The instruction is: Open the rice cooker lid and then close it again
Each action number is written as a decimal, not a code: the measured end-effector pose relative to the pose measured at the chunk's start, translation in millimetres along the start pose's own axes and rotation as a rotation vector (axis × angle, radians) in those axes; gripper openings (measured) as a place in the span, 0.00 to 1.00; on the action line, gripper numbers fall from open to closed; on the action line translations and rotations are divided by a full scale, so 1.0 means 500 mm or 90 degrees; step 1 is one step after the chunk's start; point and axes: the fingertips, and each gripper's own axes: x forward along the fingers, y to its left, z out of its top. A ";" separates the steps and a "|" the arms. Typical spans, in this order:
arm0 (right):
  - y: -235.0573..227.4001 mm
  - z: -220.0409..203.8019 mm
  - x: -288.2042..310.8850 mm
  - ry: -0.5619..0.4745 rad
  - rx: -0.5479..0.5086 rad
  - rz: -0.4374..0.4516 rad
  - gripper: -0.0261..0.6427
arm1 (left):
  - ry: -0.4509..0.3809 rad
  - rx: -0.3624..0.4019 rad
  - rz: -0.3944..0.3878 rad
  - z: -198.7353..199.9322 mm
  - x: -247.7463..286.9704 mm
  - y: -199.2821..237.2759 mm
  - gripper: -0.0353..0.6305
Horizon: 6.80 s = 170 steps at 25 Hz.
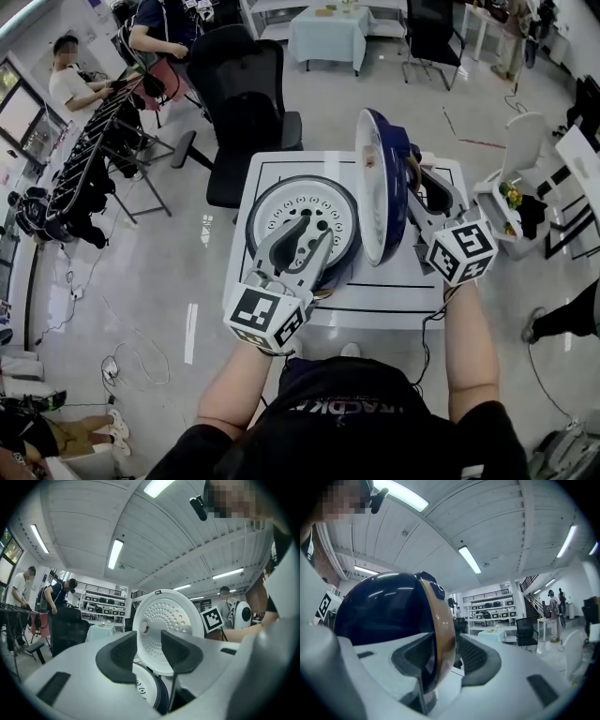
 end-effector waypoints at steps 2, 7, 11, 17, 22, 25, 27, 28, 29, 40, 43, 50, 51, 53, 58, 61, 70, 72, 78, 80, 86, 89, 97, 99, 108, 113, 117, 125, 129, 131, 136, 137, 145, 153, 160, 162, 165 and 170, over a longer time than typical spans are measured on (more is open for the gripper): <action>0.001 -0.002 -0.009 0.001 0.001 0.005 0.28 | 0.002 0.002 0.001 -0.002 0.002 -0.011 0.30; 0.010 0.001 -0.028 -0.001 0.003 0.015 0.29 | 0.006 0.007 0.004 -0.003 0.002 -0.032 0.30; 0.012 0.009 -0.042 -0.009 0.006 0.015 0.29 | 0.007 0.011 0.006 -0.002 -0.004 -0.045 0.30; 0.013 0.010 -0.049 -0.012 0.006 0.016 0.29 | 0.007 0.014 0.009 -0.002 -0.012 -0.055 0.30; 0.011 0.005 -0.047 -0.006 0.006 0.012 0.29 | 0.003 0.016 0.015 0.003 -0.023 -0.054 0.30; 0.006 0.004 -0.043 -0.006 0.007 0.011 0.29 | 0.000 0.016 0.018 0.006 -0.025 -0.050 0.30; 0.006 0.004 -0.039 -0.006 0.008 0.012 0.29 | -0.001 0.017 0.019 0.005 -0.026 -0.047 0.30; 0.006 0.005 -0.036 -0.006 0.008 0.013 0.29 | -0.001 0.016 0.020 0.005 -0.026 -0.046 0.30; 0.007 0.006 -0.033 -0.006 0.007 0.014 0.29 | -0.001 0.016 0.021 0.005 -0.026 -0.045 0.30; 0.003 0.014 -0.012 -0.006 0.011 0.006 0.29 | -0.006 0.014 0.029 0.011 -0.029 -0.031 0.30; 0.004 0.013 -0.005 -0.003 0.008 0.005 0.29 | -0.008 0.015 0.032 0.013 -0.032 -0.025 0.30; 0.002 0.014 0.001 -0.006 0.005 -0.014 0.26 | -0.009 0.013 0.042 0.014 -0.052 -0.013 0.30; 0.002 0.015 0.002 -0.007 0.002 -0.017 0.26 | -0.008 0.013 0.042 0.013 -0.055 -0.011 0.30; 0.003 0.015 0.006 -0.007 -0.005 -0.027 0.25 | -0.007 0.013 0.043 0.011 -0.061 -0.003 0.30; 0.004 0.019 0.014 0.002 -0.024 -0.059 0.24 | -0.008 0.016 0.049 0.021 -0.079 0.015 0.30; 0.021 0.025 0.020 0.012 -0.053 -0.067 0.24 | -0.015 0.019 0.054 0.030 -0.096 0.026 0.30; 0.095 0.041 0.062 0.052 -0.144 -0.081 0.24 | -0.027 0.025 0.069 0.050 -0.160 0.075 0.30; 0.100 0.048 0.068 0.066 -0.177 -0.081 0.24 | -0.032 0.028 0.074 0.065 -0.159 0.074 0.30; 0.181 0.046 0.106 0.106 -0.292 -0.075 0.24 | -0.039 0.032 0.078 0.079 -0.188 0.098 0.30; 0.208 0.041 0.119 0.121 -0.327 -0.077 0.24 | -0.038 0.032 0.076 0.078 -0.199 0.112 0.29; 0.262 0.021 0.150 0.158 -0.399 -0.082 0.25 | -0.033 0.028 0.071 0.073 -0.225 0.160 0.27; 0.291 0.008 0.166 0.177 -0.436 -0.080 0.25 | -0.029 0.025 0.064 0.072 -0.235 0.182 0.26; 0.336 -0.034 0.200 0.220 -0.508 -0.080 0.26 | -0.026 0.017 0.047 0.062 -0.235 0.242 0.06; 0.342 -0.039 0.204 0.231 -0.518 -0.084 0.26 | -0.023 0.015 0.031 0.062 -0.228 0.250 0.06; 0.365 -0.061 0.217 0.266 -0.559 -0.095 0.26 | -0.013 0.022 -0.036 0.058 -0.175 0.271 0.06; 0.380 -0.082 0.227 0.288 -0.594 -0.098 0.26 | 0.010 0.023 -0.068 0.034 -0.141 0.278 0.06; 0.392 -0.096 0.232 0.302 -0.611 -0.101 0.26 | 0.029 0.023 -0.086 0.012 -0.119 0.287 0.06; 0.403 -0.122 0.243 0.330 -0.639 -0.104 0.27 | 0.063 0.033 -0.110 -0.029 -0.079 0.299 0.06; 0.410 -0.131 0.247 0.336 -0.646 -0.104 0.27 | 0.076 0.034 -0.115 -0.046 -0.070 0.303 0.06; 0.411 -0.134 0.247 0.340 -0.647 -0.105 0.27 | 0.083 0.033 -0.116 -0.055 -0.066 0.305 0.06; 0.412 -0.144 0.249 0.347 -0.654 -0.102 0.28 | 0.094 0.031 -0.116 -0.075 -0.060 0.309 0.06; 0.413 -0.145 0.250 0.348 -0.655 -0.101 0.28 | 0.095 0.031 -0.116 -0.077 -0.060 0.309 0.06; 0.423 -0.164 0.254 0.359 -0.672 -0.093 0.28 | 0.120 0.029 -0.110 -0.105 -0.061 0.317 0.06; 0.424 -0.168 0.259 0.357 -0.674 -0.095 0.28 | 0.119 0.020 -0.108 -0.110 -0.063 0.323 0.06; 0.426 -0.169 0.258 0.364 -0.705 -0.092 0.29 | 0.122 0.023 -0.116 -0.111 -0.067 0.318 0.06; 0.427 -0.169 0.257 0.361 -0.712 -0.097 0.29 | 0.122 0.023 -0.116 -0.111 -0.069 0.318 0.06; 0.426 -0.168 0.250 0.349 -0.698 -0.103 0.30 | 0.118 0.022 -0.118 -0.110 -0.075 0.318 0.07; 0.440 -0.149 0.215 0.310 -0.648 -0.113 0.30 | 0.101 0.013 -0.117 -0.093 -0.091 0.310 0.13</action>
